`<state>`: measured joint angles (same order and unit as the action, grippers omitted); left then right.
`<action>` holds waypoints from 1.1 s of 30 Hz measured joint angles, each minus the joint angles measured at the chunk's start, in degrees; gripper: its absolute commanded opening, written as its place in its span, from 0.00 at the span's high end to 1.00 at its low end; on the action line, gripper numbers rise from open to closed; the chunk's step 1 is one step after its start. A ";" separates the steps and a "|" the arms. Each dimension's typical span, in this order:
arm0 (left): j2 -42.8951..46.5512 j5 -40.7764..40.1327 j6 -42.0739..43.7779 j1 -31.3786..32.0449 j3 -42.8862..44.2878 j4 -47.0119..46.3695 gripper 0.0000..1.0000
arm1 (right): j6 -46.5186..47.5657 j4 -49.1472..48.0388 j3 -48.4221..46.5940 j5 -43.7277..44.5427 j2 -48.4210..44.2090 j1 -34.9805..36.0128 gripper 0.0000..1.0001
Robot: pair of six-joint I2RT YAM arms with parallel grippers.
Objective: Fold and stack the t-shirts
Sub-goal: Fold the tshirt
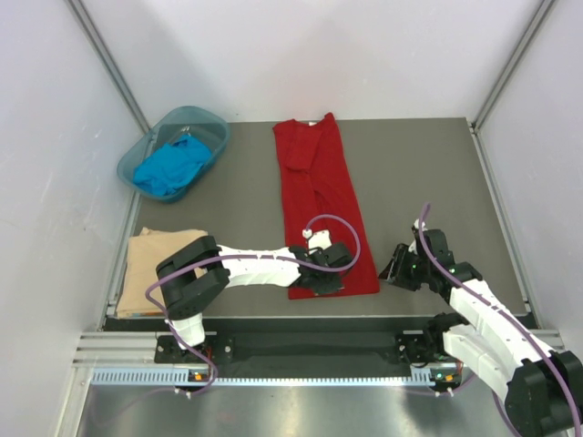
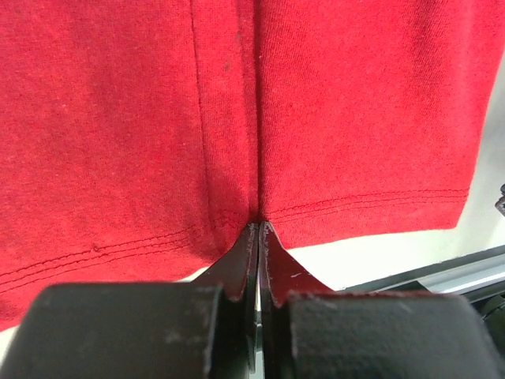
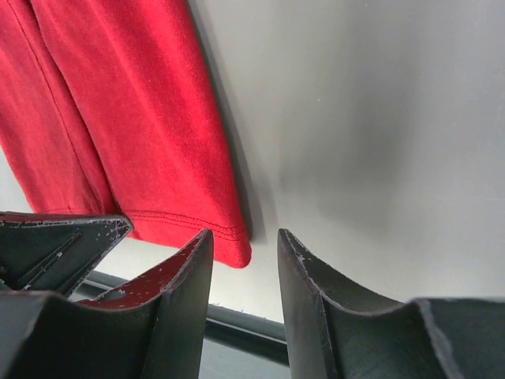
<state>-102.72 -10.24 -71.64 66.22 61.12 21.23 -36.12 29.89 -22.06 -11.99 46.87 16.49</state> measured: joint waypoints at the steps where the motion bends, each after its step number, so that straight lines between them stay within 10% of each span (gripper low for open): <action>1: 0.00 -0.09 0.00 0.02 0.09 0.26 1.00 | 0.00 -0.09 0.00 -0.04 -0.02 0.00 0.61; 17: 0.13 -1.49 -0.63 1.57 1.73 5.22 0.99 | 0.04 -0.37 0.02 -0.11 0.04 0.00 0.61; 33: 0.39 -3.74 -0.42 1.66 4.74 7.08 0.64 | 0.11 -0.46 0.00 -0.11 0.11 0.00 0.60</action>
<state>-102.32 -13.98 -72.05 67.88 65.87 28.32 -36.01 29.43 -22.06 -12.10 46.98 16.49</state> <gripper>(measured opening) 0.351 0.396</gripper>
